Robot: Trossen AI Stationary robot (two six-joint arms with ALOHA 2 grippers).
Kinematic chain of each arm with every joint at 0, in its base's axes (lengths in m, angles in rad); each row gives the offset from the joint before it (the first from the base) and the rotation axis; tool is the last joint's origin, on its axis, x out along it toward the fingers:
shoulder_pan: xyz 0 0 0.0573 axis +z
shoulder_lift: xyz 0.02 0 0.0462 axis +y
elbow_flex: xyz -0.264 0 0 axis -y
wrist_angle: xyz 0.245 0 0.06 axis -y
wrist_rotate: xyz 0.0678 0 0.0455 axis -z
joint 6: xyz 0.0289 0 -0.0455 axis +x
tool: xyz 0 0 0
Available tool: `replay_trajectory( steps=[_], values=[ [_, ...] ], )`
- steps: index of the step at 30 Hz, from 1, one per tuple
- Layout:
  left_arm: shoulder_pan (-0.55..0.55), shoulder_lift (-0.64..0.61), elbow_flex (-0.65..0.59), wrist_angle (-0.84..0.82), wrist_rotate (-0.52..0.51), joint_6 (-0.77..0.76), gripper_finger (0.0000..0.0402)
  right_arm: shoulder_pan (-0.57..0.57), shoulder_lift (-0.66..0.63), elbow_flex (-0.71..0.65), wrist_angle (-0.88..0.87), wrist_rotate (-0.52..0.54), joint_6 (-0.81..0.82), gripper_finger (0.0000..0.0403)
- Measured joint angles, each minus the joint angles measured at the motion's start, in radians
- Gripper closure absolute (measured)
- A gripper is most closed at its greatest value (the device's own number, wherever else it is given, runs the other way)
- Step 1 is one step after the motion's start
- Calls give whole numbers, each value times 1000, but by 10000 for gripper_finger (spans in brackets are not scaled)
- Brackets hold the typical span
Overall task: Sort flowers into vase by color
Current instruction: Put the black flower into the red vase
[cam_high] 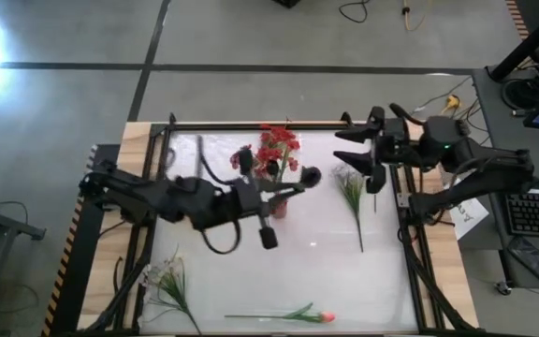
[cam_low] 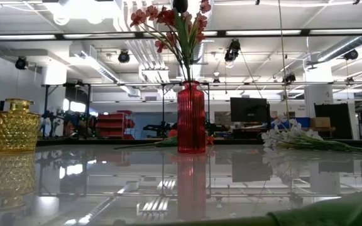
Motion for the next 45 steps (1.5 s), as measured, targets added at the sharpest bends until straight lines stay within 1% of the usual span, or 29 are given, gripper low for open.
replay_trajectory(
  steps=[2,6,10,13,16,18,20,22,25,31,35,37,41,45],
  values=[
    [0,16,-42,88,-13,4,401,0,-21,0,-29,-3,4,182],
    [0,24,-131,256,-60,47,401,0,-59,0,-67,-47,20,182],
    [10,28,-259,398,-67,36,401,0,-95,0,-115,-79,31,182],
    [25,29,-358,505,-70,28,401,0,-115,0,-158,-80,44,182],
    [44,25,-425,476,-79,54,401,0,-128,0,-187,-79,63,182],
    [47,30,-448,433,-80,32,401,0,-132,0,-197,-80,72,182],
    [53,38,-466,463,-76,16,401,0,-134,0,-196,-79,81,182],
    [58,36,-501,539,-59,46,401,0,-133,0,-195,-79,82,182],
    [73,41,-579,708,-6,107,401,0,-128,0,-192,-74,109,182],
    [100,41,-732,930,-8,131,401,0,-97,0,-188,-71,147,182],
    [105,37,-746,1009,-6,179,401,0,-72,0,-171,-71,171,182],
    [105,35,-737,1011,-5,212,401,0,-58,0,-163,-71,176,182],
    [105,32,-729,1005,3,231,401,0,-32,0,-152,-71,183,182],
    [105,19,-729,998,-54,238,401,0,-15,0,-153,-71,187,182]
  ],
)
